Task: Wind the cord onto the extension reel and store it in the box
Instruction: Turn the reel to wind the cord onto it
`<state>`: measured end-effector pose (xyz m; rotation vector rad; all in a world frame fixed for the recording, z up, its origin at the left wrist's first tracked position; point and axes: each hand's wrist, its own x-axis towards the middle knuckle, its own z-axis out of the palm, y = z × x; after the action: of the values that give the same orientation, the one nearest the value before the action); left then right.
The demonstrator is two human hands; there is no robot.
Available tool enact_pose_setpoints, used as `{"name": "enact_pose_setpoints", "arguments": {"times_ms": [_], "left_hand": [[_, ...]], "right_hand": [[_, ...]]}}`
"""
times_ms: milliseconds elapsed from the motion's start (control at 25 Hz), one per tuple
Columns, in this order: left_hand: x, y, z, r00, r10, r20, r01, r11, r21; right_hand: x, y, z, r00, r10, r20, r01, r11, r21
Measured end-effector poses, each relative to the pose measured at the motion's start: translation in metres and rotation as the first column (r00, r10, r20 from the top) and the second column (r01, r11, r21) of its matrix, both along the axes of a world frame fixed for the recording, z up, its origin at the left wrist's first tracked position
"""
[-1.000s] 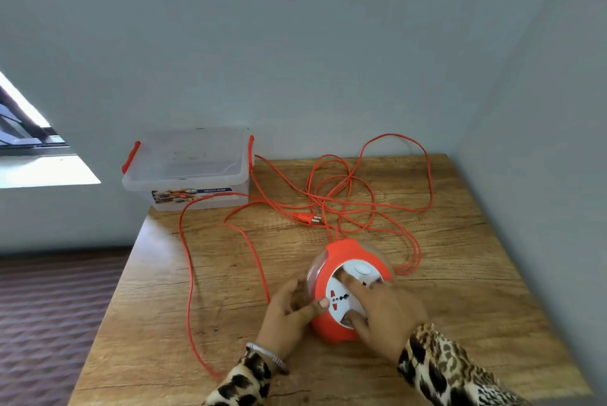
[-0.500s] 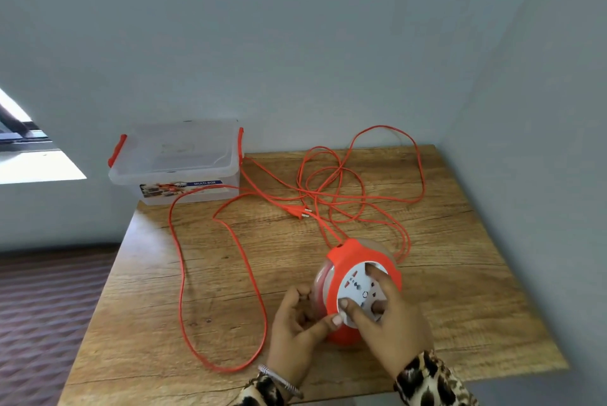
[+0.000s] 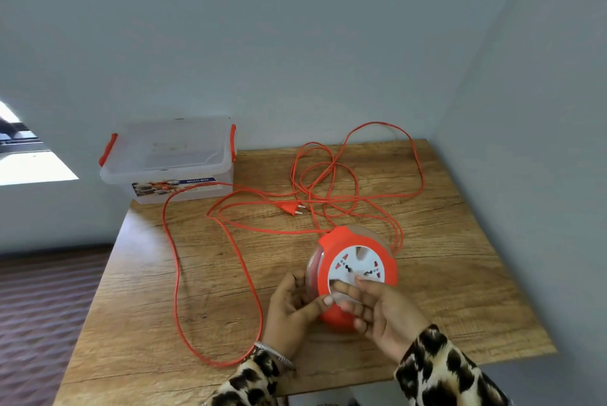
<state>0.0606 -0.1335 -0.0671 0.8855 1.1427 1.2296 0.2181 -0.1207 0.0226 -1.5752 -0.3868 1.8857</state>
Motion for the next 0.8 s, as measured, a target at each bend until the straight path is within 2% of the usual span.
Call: {"name": "enact_pose_setpoints", "arguments": {"times_ms": [40,80,120,160,200,240,280,320,400,480,560,640,800], "left_hand": [[-0.002,0.003,-0.002,1.0,-0.003,-0.001,0.003,1.0,0.0],[-0.005,0.005,-0.003,1.0,-0.004,-0.003,0.004,1.0,0.001],[-0.006,0.007,-0.004,1.0,-0.004,-0.001,0.004,1.0,0.002],[-0.008,0.008,-0.004,1.0,-0.005,0.008,0.005,1.0,0.0],[-0.009,0.01,-0.005,1.0,-0.011,0.019,0.012,1.0,-0.006],[-0.009,0.011,-0.005,0.999,-0.027,0.033,0.027,1.0,-0.012],[-0.01,0.012,-0.006,0.998,-0.05,0.048,0.051,0.999,-0.016],[-0.01,0.013,-0.006,0.995,-0.078,0.06,0.079,0.997,-0.019],[-0.012,0.017,-0.002,0.989,-0.132,0.068,0.135,0.99,-0.041],[-0.015,0.021,0.003,0.976,-0.2,0.086,0.206,0.977,-0.063],[-0.018,0.026,0.009,0.957,-0.276,0.087,0.282,0.957,-0.07],[-0.017,0.028,0.013,0.953,-0.298,0.054,0.302,0.95,-0.083],[-0.012,0.022,0.014,0.968,-0.248,0.037,0.251,0.964,-0.084]], "right_hand": [[0.006,-0.004,-0.001,0.984,0.106,0.141,-0.116,0.991,0.064],[0.014,-0.008,-0.002,0.899,0.225,0.376,-0.296,0.945,0.141],[0.024,-0.013,-0.006,0.679,0.274,0.682,-0.523,0.831,0.187],[0.034,-0.014,-0.012,0.367,0.166,0.915,-0.733,0.657,0.175],[0.039,-0.014,-0.014,0.13,-0.031,0.991,-0.887,0.444,0.13],[0.041,-0.011,-0.009,0.01,-0.195,0.981,-0.967,0.246,0.059],[0.041,-0.004,-0.005,-0.068,-0.297,0.953,-0.993,0.108,-0.038],[0.04,0.004,-0.001,-0.149,-0.371,0.916,-0.988,0.026,-0.15],[0.037,0.021,0.009,-0.353,-0.424,0.834,-0.913,-0.039,-0.406],[0.037,0.035,0.007,-0.445,-0.329,0.833,-0.834,-0.184,-0.519],[0.038,0.04,0.001,-0.546,-0.157,0.823,-0.784,-0.249,-0.568],[0.036,0.042,-0.001,-0.561,-0.15,0.814,-0.773,-0.257,-0.58],[0.033,0.044,-0.002,-0.516,-0.15,0.843,-0.81,-0.233,-0.538]]}}
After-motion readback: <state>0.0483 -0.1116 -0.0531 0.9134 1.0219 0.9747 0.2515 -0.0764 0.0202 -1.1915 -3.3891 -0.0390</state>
